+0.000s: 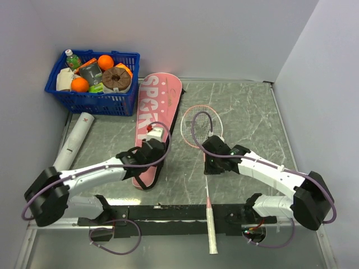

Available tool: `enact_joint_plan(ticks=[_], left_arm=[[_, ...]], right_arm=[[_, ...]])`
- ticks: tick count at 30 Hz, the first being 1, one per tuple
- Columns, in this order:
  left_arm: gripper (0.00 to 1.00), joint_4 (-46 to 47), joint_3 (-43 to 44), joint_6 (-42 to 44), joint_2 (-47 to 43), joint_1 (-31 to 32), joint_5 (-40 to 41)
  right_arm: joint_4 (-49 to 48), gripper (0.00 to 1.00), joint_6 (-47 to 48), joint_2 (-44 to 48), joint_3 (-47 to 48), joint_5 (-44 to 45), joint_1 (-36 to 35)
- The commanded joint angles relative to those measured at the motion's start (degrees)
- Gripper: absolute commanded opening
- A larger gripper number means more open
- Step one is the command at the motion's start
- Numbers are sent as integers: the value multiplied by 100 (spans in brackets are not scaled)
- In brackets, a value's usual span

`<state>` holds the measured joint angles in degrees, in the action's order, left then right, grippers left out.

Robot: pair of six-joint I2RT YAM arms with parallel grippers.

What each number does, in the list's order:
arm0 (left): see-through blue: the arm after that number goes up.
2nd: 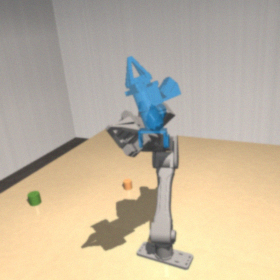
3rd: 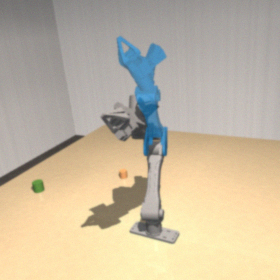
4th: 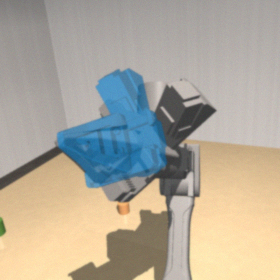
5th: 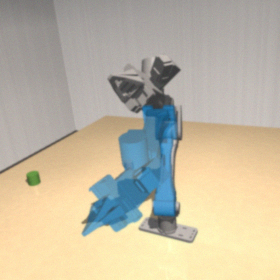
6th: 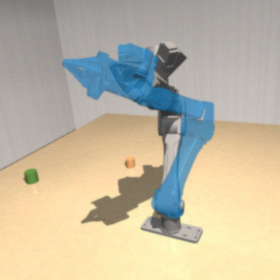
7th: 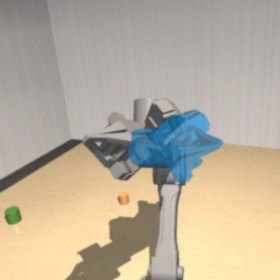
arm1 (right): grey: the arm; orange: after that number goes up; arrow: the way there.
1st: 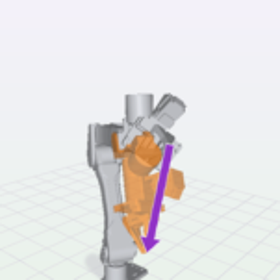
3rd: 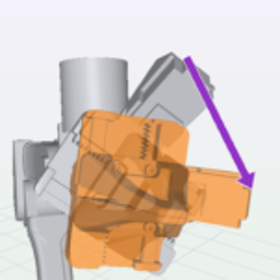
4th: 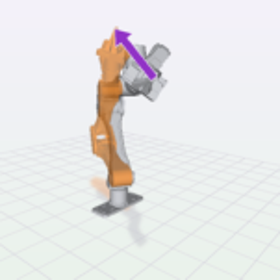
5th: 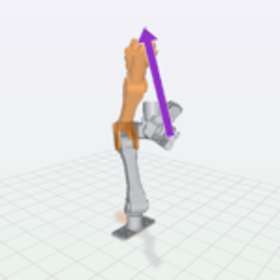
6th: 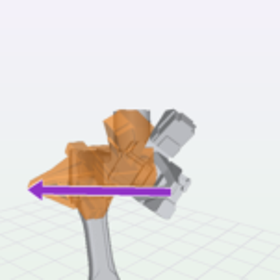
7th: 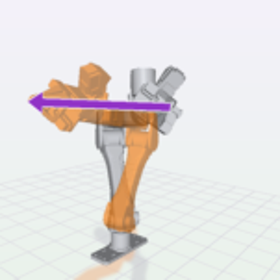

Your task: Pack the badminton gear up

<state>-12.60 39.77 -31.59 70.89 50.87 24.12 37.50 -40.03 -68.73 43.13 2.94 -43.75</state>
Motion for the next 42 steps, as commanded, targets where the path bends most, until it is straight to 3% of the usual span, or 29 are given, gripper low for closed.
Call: enact_joint_plan(ticks=[1,15,26,35,38,39,42], left_arm=[[54,118,382,83,407,309,461],[61,-717,1243,-137,1927,872,2367],[61,-1271,1727,-409,2666,968,2949],[40,-1587,1964,-488,2982,942,2967],[25,-1596,2000,-479,2992,898,2915],[16,-1579,1991,-479,2983,889,2906],[4,-1544,1939,-462,2913,863,2853]], right_arm=[[-84,0,-75,307,-235,-197,-151],[-691,0,-119,422,-815,-636,-248],[-902,0,-101,431,-991,-777,-248],[-963,0,-119,492,-1053,-830,-248],[-981,0,-137,536,-1096,-848,-248],[-990,0,-154,562,-1105,-856,-257],[-990,0,-145,615,-1123,-865,-248]])
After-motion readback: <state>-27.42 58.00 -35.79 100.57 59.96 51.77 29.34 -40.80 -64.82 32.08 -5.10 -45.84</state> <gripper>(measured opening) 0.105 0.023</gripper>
